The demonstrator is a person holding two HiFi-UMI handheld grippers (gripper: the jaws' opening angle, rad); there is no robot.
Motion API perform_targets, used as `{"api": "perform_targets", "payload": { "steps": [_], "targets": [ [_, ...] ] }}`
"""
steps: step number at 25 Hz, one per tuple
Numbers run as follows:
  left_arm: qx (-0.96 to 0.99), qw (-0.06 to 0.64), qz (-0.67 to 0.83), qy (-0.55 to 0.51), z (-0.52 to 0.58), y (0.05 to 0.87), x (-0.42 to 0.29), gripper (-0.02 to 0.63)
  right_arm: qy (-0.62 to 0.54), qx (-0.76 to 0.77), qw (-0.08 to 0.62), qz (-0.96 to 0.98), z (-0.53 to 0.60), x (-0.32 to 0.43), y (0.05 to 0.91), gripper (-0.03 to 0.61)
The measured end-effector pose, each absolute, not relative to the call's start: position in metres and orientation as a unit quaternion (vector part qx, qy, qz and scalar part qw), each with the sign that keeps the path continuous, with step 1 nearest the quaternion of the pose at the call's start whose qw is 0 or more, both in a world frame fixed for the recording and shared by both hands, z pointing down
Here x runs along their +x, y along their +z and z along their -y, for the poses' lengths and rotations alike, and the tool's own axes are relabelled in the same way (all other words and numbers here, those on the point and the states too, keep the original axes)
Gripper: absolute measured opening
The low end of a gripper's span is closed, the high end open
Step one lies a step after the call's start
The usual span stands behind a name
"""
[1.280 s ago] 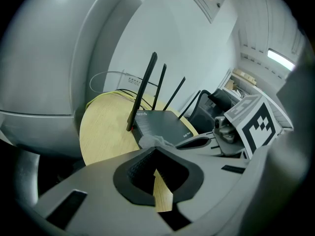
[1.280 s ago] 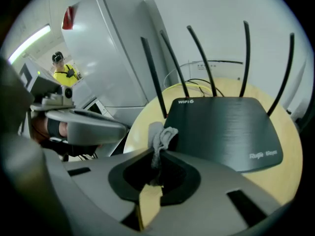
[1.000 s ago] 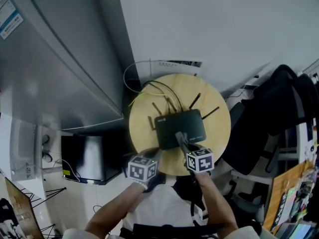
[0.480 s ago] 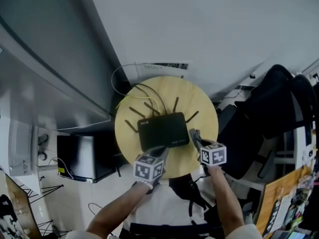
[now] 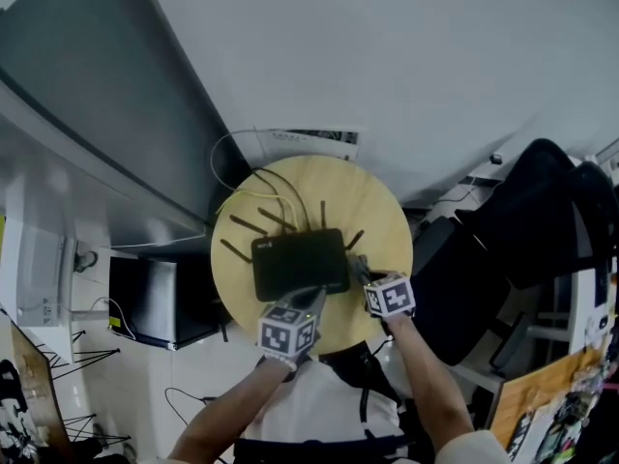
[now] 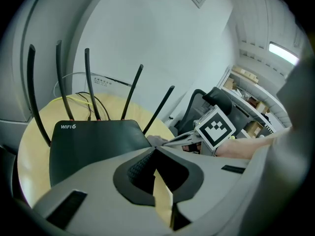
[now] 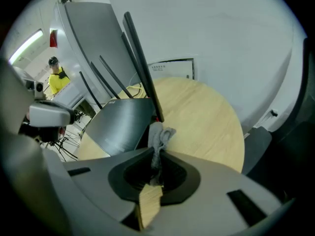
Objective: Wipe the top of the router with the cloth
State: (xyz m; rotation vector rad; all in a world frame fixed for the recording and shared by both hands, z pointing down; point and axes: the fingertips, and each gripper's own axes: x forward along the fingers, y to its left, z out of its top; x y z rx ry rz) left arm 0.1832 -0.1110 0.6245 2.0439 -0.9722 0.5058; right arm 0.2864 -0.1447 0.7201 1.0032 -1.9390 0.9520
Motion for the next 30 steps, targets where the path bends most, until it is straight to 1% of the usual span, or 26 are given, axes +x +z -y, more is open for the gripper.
{"api": "perform_targets", "payload": {
  "steps": [5, 11, 20, 30],
  "targets": [
    [0.790, 0.405, 0.417, 0.195, 0.109, 0.625, 0.178, -0.003, 0.365, 0.359, 0.380, 0.771, 0.161, 0.278, 0.732, 0.035],
    [0.774, 0.407, 0.445, 0.192, 0.102, 0.625, 0.171, -0.003, 0.353, 0.323, 0.368, 0.797, 0.170, 0.266, 0.729, 0.035],
    [0.764, 0.410, 0.461, 0.187, 0.085, 0.625, 0.168, -0.003, 0.350, 0.267, 0.354, 0.825, 0.140, 0.266, 0.723, 0.035],
    [0.774, 0.400, 0.448, 0.200, 0.077, 0.625, 0.159, -0.003, 0.356, 0.264, 0.342, 0.829, 0.095, 0.263, 0.718, 0.035]
  ]
}}
